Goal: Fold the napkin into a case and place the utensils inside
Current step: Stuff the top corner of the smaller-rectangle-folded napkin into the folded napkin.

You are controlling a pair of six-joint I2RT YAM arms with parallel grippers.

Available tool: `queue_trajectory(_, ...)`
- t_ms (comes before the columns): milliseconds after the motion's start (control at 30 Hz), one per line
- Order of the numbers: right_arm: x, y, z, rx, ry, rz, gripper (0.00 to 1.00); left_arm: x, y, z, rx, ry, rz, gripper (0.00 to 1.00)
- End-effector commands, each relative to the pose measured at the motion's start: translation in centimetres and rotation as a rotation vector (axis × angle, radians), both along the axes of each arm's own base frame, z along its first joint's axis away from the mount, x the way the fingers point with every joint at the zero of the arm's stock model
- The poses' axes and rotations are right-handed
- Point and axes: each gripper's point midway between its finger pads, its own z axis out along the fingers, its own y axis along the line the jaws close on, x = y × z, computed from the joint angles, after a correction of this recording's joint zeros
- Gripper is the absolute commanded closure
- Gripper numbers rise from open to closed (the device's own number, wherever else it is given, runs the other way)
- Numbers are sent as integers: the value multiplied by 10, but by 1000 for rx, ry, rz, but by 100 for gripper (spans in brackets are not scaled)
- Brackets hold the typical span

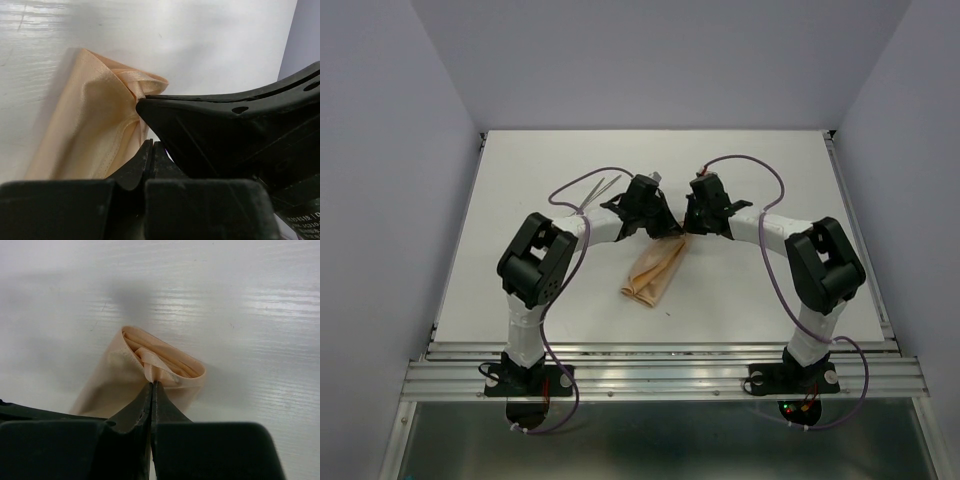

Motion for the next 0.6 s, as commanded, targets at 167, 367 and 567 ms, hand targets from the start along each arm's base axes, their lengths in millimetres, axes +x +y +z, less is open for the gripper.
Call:
queue_trajectory(167,8,18,10,48,-29,29,99,13,32,12,21,-65,23,100)
queue_trajectory(367,9,18,8,45,-24,33,99,13,42,11,30,-82,24,100)
queue_trajectory(567,8,20,9,51,-25,37,99,18,55,12,68,-98,42,100)
